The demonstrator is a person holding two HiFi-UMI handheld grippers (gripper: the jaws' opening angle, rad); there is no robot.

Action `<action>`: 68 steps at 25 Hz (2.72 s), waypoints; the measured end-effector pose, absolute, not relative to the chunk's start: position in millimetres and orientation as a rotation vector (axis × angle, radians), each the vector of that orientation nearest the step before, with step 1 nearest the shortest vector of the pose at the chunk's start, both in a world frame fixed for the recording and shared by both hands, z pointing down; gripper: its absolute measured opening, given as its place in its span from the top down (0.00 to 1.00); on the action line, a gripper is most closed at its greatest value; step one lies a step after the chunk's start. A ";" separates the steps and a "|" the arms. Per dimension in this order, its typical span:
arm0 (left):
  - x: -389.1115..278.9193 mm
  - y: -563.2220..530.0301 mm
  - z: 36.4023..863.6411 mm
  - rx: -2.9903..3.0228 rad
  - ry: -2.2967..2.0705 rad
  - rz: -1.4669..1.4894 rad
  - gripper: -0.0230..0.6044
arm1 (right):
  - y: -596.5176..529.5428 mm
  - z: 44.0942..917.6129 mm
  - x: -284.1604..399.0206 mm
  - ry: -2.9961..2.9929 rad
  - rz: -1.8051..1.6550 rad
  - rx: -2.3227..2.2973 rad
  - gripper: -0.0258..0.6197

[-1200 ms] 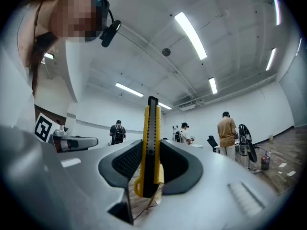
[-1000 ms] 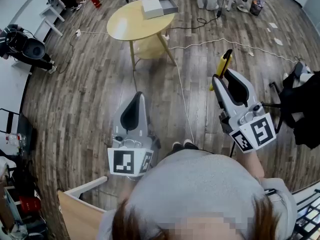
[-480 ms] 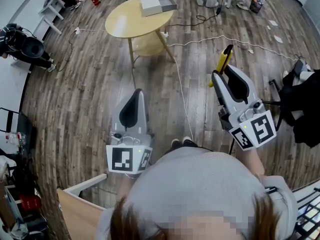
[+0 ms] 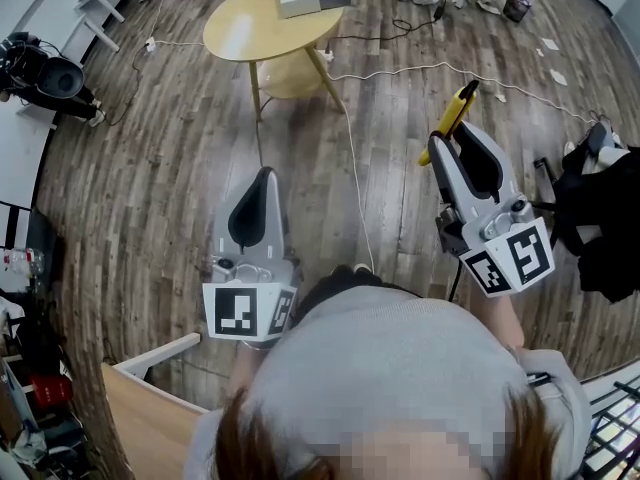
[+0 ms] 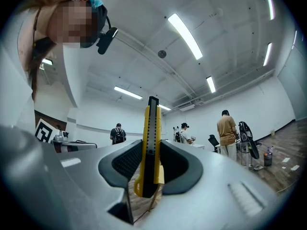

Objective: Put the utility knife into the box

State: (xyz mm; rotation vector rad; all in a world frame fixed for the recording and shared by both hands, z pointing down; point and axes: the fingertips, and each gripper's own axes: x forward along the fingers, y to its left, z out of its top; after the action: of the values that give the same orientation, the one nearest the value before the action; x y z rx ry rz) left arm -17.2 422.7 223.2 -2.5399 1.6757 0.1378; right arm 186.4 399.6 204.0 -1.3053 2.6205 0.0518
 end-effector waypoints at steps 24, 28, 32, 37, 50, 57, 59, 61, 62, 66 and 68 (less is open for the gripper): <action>-35.7 318.9 243.5 -2.520 1.730 0.115 0.96 | 290.3 228.7 168.2 2.683 0.022 -1.275 0.77; -53.6 272.2 238.7 -2.520 1.716 0.134 0.96 | 244.7 221.6 148.9 2.675 0.043 -1.272 0.77; -71.1 226.5 223.5 -2.504 1.690 0.140 0.96 | 199.5 209.0 130.2 2.658 0.061 -1.274 0.77; -100.2 172.8 219.8 -2.495 1.686 0.132 0.96 | 148.2 205.1 103.2 2.650 0.067 -1.276 0.77; -115.5 101.5 231.2 -2.561 1.630 0.120 0.96 | 82.5 217.7 85.2 2.648 0.033 -1.339 0.77; -123.7 64.7 235.4 -2.546 1.654 0.106 0.96 | 40.6 228.1 70.0 2.670 0.011 -1.311 0.77; -127.9 47.1 238.3 -2.540 1.662 0.102 0.96 | 21.4 230.7 67.1 2.664 0.005 -1.310 0.77; -130.3 26.0 241.7 -2.535 1.673 0.099 0.96 | -0.8 233.5 65.8 2.661 -0.001 -1.308 0.77; -130.3 14.7 242.3 -2.533 1.678 0.101 0.96 | -12.1 234.1 65.9 2.663 0.000 -1.306 0.77; -125.3 -35.2 238.7 -2.521 1.679 0.123 0.96 | -60.7 232.9 69.2 2.676 0.011 -1.294 0.77; -121.8 -64.6 236.8 -2.520 1.679 0.135 0.96 | -90.0 232.6 70.8 2.681 0.009 -1.285 0.77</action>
State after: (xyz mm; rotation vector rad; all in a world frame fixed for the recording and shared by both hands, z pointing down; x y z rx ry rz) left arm -121.8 -64.6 236.8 -2.5196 1.6791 0.1347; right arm 70.8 -90.0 232.6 -1.2850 2.6809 0.0087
